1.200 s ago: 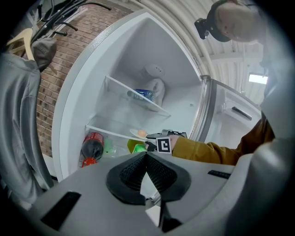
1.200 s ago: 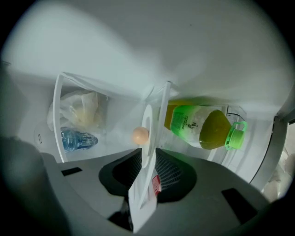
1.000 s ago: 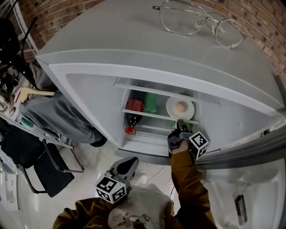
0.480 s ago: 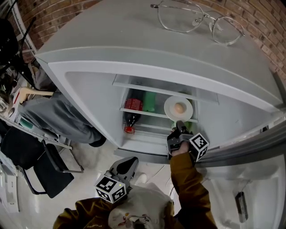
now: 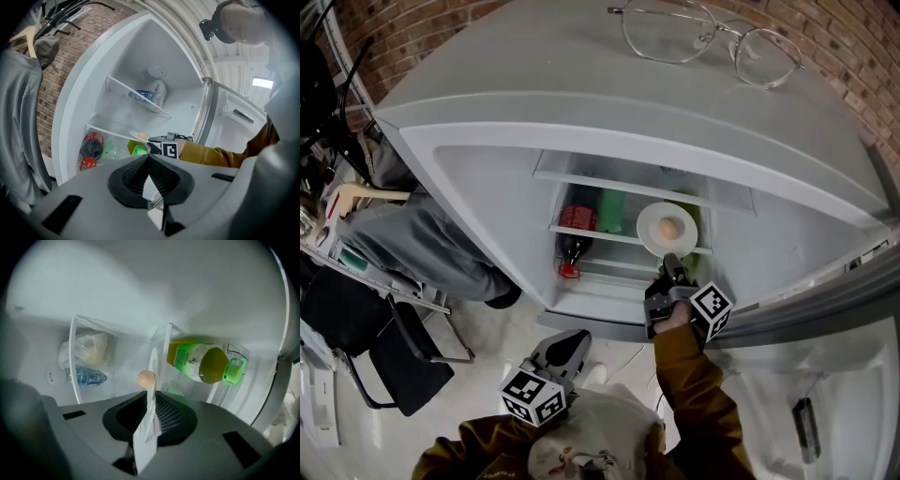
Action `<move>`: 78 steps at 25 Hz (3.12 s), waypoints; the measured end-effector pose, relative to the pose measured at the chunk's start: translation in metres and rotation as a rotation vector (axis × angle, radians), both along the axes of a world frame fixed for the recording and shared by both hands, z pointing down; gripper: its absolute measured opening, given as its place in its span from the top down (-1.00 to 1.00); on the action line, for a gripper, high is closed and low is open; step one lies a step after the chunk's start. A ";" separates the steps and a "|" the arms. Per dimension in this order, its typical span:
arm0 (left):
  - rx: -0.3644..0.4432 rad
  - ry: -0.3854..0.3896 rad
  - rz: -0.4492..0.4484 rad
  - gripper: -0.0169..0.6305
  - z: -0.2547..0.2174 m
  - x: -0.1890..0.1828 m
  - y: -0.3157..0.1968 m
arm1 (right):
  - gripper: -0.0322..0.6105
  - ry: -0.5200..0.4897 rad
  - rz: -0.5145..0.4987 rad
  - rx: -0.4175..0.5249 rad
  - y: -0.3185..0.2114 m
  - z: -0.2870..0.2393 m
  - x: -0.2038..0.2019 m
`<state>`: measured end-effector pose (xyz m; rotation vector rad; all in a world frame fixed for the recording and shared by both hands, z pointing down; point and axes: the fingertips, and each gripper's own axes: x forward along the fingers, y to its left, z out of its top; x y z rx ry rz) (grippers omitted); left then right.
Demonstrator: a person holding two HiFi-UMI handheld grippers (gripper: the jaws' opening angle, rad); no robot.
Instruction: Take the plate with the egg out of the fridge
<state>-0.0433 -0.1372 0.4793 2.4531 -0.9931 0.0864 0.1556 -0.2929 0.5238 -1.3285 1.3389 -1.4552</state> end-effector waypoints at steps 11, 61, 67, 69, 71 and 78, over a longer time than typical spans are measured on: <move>-0.001 -0.004 -0.028 0.92 0.000 -0.009 0.000 | 0.68 0.016 0.014 -0.015 -0.013 0.002 0.006; -0.013 0.026 0.009 0.92 0.000 -0.019 -0.005 | 0.84 -0.120 -0.114 -0.053 0.004 -0.014 -0.060; -0.011 0.030 0.012 0.92 0.000 -0.020 -0.006 | 0.84 -0.130 -0.150 -0.040 0.011 -0.021 -0.068; -0.010 0.031 0.011 0.92 0.000 -0.020 -0.007 | 0.84 -0.131 -0.165 -0.038 0.015 -0.024 -0.072; -0.010 0.031 0.009 0.92 0.000 -0.021 -0.007 | 0.84 -0.132 -0.179 -0.038 0.020 -0.025 -0.076; -0.014 0.035 0.007 0.92 0.001 -0.018 -0.007 | 0.84 -0.131 -0.218 -0.037 0.031 -0.026 -0.085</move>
